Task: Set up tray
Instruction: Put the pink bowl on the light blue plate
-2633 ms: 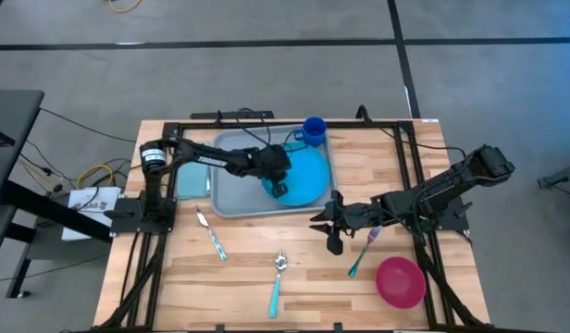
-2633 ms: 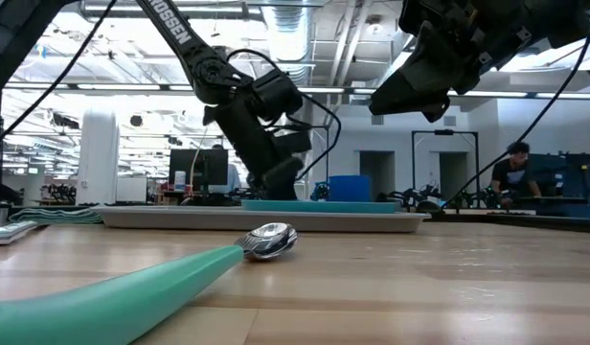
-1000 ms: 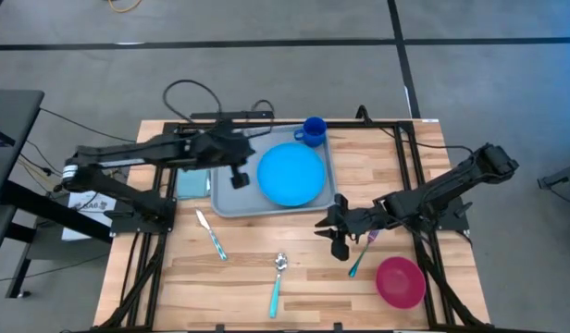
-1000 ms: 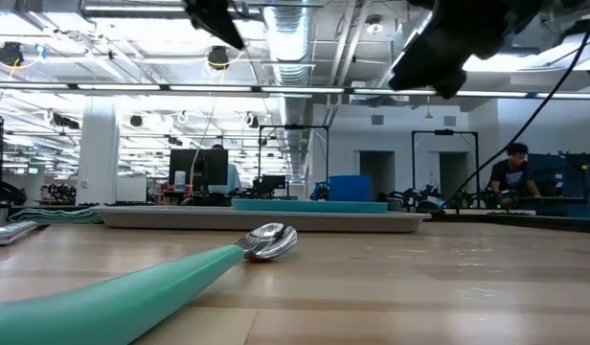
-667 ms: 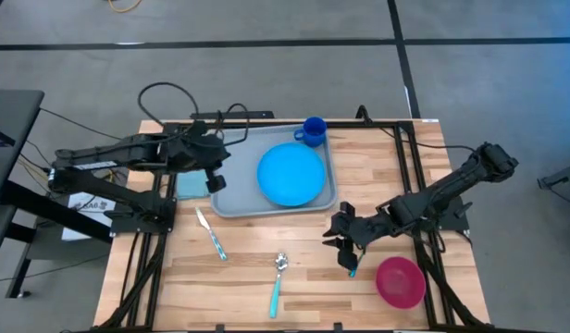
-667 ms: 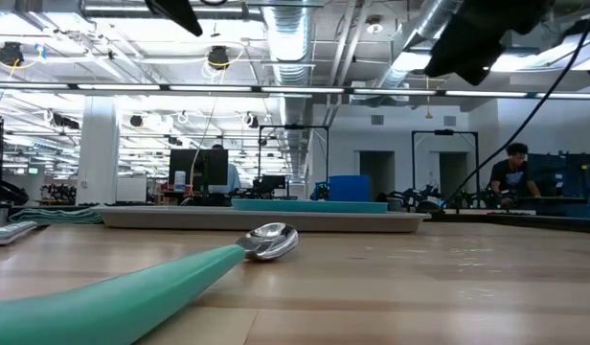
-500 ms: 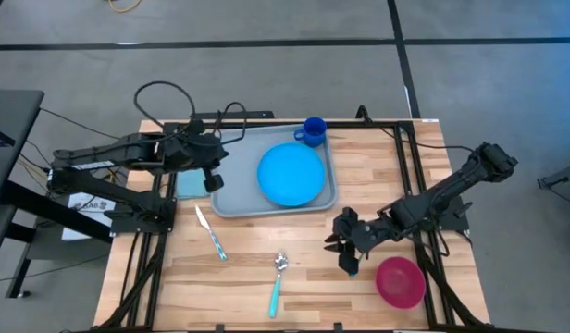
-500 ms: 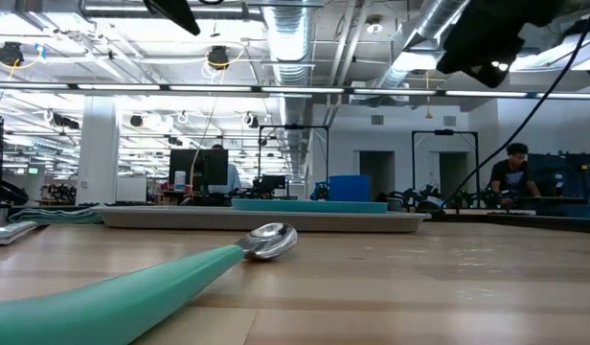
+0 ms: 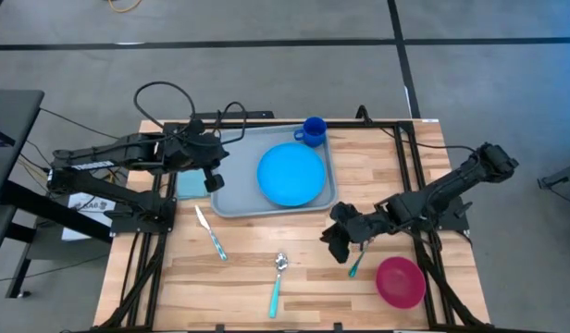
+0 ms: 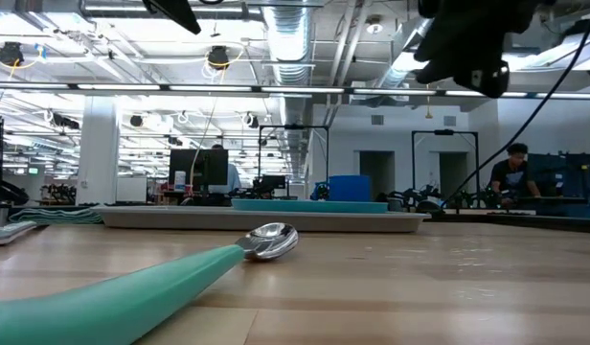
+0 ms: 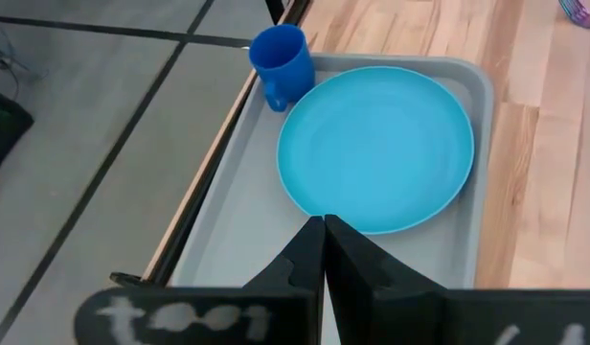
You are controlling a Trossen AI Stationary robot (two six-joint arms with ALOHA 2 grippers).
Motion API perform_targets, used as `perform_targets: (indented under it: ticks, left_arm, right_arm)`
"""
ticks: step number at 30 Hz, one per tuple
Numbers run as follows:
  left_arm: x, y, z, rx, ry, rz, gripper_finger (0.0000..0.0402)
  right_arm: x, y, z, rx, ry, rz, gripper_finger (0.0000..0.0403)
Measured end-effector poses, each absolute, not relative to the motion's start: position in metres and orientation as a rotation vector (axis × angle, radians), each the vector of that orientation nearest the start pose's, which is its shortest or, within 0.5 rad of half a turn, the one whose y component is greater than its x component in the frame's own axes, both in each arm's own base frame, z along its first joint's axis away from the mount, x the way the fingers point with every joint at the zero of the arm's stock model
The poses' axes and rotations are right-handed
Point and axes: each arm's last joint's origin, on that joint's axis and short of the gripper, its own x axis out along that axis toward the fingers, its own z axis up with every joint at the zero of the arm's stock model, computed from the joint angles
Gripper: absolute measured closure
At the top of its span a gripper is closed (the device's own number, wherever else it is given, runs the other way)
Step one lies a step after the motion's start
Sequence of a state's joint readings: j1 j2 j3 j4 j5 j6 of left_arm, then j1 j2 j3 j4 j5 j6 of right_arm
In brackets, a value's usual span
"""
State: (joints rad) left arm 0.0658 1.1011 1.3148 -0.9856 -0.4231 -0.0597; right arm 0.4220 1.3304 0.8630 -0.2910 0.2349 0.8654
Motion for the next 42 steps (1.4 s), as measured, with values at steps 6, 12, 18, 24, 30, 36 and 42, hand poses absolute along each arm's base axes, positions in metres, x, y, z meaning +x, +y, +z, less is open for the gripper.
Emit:
perform_targets:
  ticks: [6,12,18,24,30,36,42]
  left_arm:
    - [0.194,0.024,0.384,0.090,0.756,0.476,0.0401]
    - [0.194,0.024,0.384,0.091,0.756,0.475,0.0401]
    - [0.194,0.024,0.384,0.103,0.760,0.470,0.0401]
    - [0.194,0.024,0.384,0.091,0.757,0.474,0.0401]
    - [0.194,0.024,0.384,0.093,0.757,0.473,0.0401]
    - [0.194,0.024,0.384,0.100,0.759,0.471,0.0401]
    - [0.194,0.024,0.384,0.097,0.758,0.472,0.0401]
  right_arm:
    - [0.258,0.088,0.237,0.628,0.718,-0.210,0.0310]
    - [0.261,0.078,0.237,0.714,0.721,-0.240,0.0310]
    - [0.263,0.073,0.237,0.844,0.718,-0.288,0.0310]
    - [0.256,0.066,0.229,0.748,0.816,-0.330,0.0310]
    - [0.242,0.064,0.219,0.820,0.987,-0.437,0.0310]
    - [0.229,0.078,0.240,0.872,1.169,-0.500,0.0310]
    - [0.216,0.101,0.283,0.842,1.232,-0.489,0.0310]
